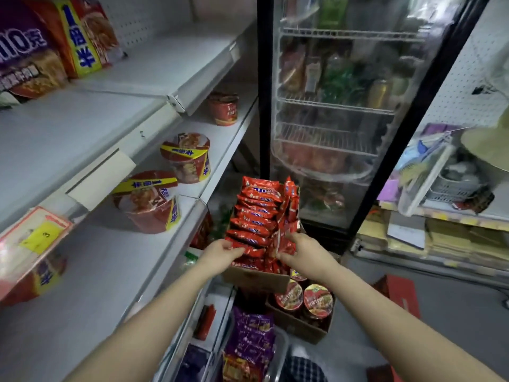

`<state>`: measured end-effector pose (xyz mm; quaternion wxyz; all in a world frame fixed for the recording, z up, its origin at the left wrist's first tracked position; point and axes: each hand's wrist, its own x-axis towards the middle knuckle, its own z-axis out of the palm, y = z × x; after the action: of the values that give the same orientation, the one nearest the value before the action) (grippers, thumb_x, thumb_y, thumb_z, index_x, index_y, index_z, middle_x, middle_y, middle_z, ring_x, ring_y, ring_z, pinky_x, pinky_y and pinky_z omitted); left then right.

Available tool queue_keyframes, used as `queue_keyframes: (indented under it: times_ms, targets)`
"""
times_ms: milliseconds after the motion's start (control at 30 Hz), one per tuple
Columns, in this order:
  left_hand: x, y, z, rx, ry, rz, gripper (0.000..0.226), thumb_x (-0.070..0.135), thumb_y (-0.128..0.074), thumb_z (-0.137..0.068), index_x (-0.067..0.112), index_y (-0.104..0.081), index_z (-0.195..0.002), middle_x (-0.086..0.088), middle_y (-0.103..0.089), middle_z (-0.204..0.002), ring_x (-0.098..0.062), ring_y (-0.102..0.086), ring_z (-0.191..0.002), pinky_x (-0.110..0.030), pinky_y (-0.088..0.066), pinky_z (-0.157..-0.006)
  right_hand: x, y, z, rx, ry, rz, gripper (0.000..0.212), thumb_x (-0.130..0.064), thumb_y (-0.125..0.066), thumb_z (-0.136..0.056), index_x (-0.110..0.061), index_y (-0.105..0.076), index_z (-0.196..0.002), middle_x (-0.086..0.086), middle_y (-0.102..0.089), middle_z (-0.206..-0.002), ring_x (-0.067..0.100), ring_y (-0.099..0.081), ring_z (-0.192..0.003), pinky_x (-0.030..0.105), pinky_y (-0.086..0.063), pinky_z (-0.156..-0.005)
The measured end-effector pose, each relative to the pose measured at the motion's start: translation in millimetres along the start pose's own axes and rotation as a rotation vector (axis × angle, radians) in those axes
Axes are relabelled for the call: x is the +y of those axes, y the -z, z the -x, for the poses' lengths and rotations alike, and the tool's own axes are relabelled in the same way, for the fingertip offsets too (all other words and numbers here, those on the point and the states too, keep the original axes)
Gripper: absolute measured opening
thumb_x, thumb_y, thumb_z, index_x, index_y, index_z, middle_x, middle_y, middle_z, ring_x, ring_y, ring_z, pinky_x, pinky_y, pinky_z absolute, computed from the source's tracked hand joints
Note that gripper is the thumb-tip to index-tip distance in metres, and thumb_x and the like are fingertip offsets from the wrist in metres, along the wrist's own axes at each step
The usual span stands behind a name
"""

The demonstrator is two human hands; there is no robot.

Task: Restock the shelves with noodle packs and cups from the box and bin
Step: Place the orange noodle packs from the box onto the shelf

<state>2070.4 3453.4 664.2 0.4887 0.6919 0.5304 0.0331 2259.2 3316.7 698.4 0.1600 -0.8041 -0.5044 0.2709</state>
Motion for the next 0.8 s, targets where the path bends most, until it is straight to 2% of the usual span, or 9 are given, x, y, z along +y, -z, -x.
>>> queue_keyframes:
  times_ms: [100,167,233,300,400,500,633,700,800]
  targets:
    - [-12.2,-20.1,-44.7,-0.014,0.096,0.047,0.047,0.046,-0.072,-0.085,0.01,-0.069,-0.115,-0.006,-0.071,-0.114,-0.022,-0.065,-0.105,-0.033,-0.05,-0.09,16.7,-10.5,-41.0,-0.067,-0.018,-0.022,0.053,-0.044,-0.063,-0.09,-0.019,-0.05,-0.135,0.004,-0.056,-0.135,0.023,-0.055,-0.122,0.035,-0.047,-0.1]
    - [-13.4,-36.4,-68.4,-0.021,0.125,0.09,0.032,0.039,-0.071,-0.088,0.009,-0.073,-0.1,-0.008,-0.073,-0.108,-0.025,-0.067,-0.102,-0.034,-0.05,-0.088,31.2,-18.2,-67.3,-0.121,-0.027,-0.033,0.051,-0.047,-0.063,-0.088,-0.021,-0.052,-0.131,0.002,-0.06,-0.13,0.023,-0.058,-0.118,0.04,-0.049,-0.098]
    - [-13.0,-53.4,-89.3,-0.037,0.183,0.184,0.027,0.029,-0.069,-0.091,0.005,-0.07,-0.106,-0.006,-0.071,-0.108,-0.023,-0.065,-0.1,-0.029,-0.05,-0.08,46.8,-25.0,-92.1,-0.184,-0.015,-0.04,0.052,-0.048,-0.062,-0.089,-0.021,-0.052,-0.132,0.002,-0.06,-0.131,0.021,-0.058,-0.118,0.04,-0.049,-0.099]
    - [-11.9,-71.2,-111.6,-0.069,0.252,0.288,0.028,0.026,-0.067,-0.094,0.007,-0.065,-0.114,-0.005,-0.067,-0.115,-0.02,-0.061,-0.099,-0.028,-0.046,-0.082,59.1,-25.2,-113.0,-0.212,-0.012,-0.022,0.05,-0.049,-0.061,-0.089,-0.022,-0.054,-0.13,0.001,-0.061,-0.13,0.02,-0.059,-0.116,0.038,-0.049,-0.097]
    - [-18.4,-90.7,-144.3,-0.029,0.376,0.285,0.035,0.033,-0.066,-0.093,0.01,-0.063,-0.12,-0.006,-0.064,-0.12,-0.027,-0.059,-0.108,-0.032,-0.044,-0.089,78.3,-21.6,-143.7,-0.248,-0.022,-0.003,0.038,-0.041,-0.062,-0.091,-0.021,-0.059,-0.123,0.001,-0.064,-0.124,0.017,-0.06,-0.111,0.029,-0.049,-0.091]
    - [-32.7,-110.6,-173.4,-0.013,0.503,0.346,0.044,0.039,-0.067,-0.091,0.013,-0.059,-0.127,-0.01,-0.062,-0.131,-0.032,-0.057,-0.119,-0.043,-0.045,-0.102,91.0,-20.7,-167.4,-0.298,-0.01,0.021,0.039,-0.042,-0.06,-0.092,-0.019,-0.059,-0.123,0.001,-0.063,-0.121,0.018,-0.06,-0.109,0.028,-0.048,-0.09]
    - [-39.7,-131.7,-190.2,-0.048,0.604,0.421,0.051,0.048,-0.059,-0.095,0.02,-0.049,-0.136,-0.009,-0.056,-0.137,-0.033,-0.052,-0.127,-0.045,-0.043,-0.102,99.9,-28.2,-187.6,-0.36,0.048,0.029,0.032,-0.037,-0.059,-0.094,-0.019,-0.061,-0.12,0.001,-0.063,-0.117,0.017,-0.061,-0.106,0.026,-0.047,-0.086]
    - [-52.1,-139.4,-199.2,-0.015,0.624,0.419,0.04,0.048,-0.06,-0.093,0.019,-0.057,-0.12,-0.009,-0.061,-0.128,-0.034,-0.055,-0.122,-0.048,-0.043,-0.104,102.9,-34.3,-194.2,-0.39,0.062,0.02,0.027,-0.035,-0.059,-0.094,-0.017,-0.062,-0.114,-0.001,-0.064,-0.111,0.016,-0.062,-0.102,0.027,-0.05,-0.084]
    - [-73.4,-146.0,-207.6,0.051,0.642,0.392,0.03,0.044,-0.067,-0.09,0.015,-0.062,-0.083,-0.01,-0.071,-0.105,-0.034,-0.065,-0.103,-0.049,-0.051,-0.098,106.5,-41.3,-201.6,-0.44,0.074,0.026,0.021,-0.035,-0.058,-0.093,-0.019,-0.064,-0.107,-0.003,-0.064,-0.106,0.013,-0.062,-0.096,0.032,-0.052,-0.084]
